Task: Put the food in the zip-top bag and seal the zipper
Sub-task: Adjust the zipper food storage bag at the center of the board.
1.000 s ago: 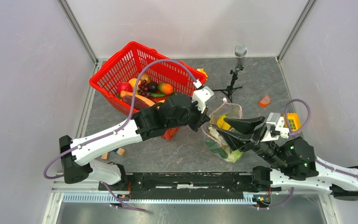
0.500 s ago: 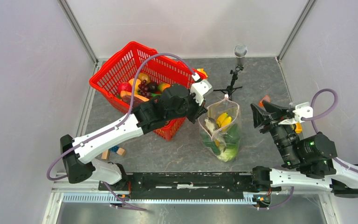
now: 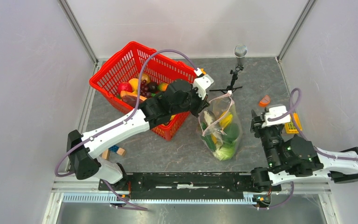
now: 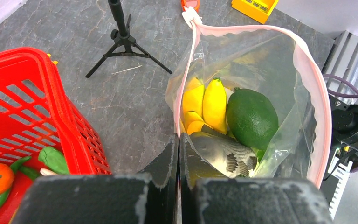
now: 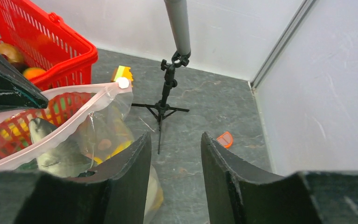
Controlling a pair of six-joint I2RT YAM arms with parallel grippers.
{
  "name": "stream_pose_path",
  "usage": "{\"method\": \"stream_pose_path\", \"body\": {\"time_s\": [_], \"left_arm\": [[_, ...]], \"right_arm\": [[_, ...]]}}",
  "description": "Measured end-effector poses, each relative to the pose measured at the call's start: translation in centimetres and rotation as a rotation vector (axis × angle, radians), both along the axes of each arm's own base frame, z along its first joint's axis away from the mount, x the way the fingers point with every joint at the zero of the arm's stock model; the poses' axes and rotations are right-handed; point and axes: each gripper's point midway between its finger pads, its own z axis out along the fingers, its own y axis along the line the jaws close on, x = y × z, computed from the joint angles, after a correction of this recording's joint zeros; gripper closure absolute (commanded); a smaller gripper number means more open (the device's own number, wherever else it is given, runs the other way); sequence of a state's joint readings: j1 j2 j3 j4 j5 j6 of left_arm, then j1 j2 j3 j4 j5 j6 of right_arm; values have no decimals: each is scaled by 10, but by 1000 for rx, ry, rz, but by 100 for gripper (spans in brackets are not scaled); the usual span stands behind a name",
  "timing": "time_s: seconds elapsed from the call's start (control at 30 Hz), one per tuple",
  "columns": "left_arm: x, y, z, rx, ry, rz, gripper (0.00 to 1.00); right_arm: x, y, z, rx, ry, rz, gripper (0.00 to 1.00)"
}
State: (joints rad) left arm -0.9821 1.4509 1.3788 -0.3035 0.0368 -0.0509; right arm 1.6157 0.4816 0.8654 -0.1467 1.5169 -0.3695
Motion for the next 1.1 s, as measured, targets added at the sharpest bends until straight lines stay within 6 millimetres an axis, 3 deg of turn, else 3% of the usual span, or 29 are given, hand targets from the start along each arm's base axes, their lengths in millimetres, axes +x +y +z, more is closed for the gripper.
{"method": "stream_pose_path", "body": {"time_s": [0.23,0.43,0.6,0.77,0.8,0.9,1.03,1.1], "left_arm": [[3,-3,0,-7,-4,1,98],[3,-4,0,-10,-6,3,98],[3,-4,0,-11,-6,3,98],[5,-2,0,-10,-6,6,98],[5,-2,0,-11,-5,4,98],[2,-4,1,-16,4,-19,98],[0,-13,6,-22,1,-80,98],[0,-22,9,-32,3,-108,98]], "right_arm": [[-1,17,-3,-101,-3,-16,48],[2,17,14,-86,-1,-71,43],[47,7,41,-134,-21,-263,37],[92,-21,31,-106,13,-337,30],[91,-24,26,-94,6,-318,24],[71,-35,16,-53,-34,-231,21],[55,-48,43,27,-97,-210,21],[59,-41,41,18,-83,-184,21]]}}
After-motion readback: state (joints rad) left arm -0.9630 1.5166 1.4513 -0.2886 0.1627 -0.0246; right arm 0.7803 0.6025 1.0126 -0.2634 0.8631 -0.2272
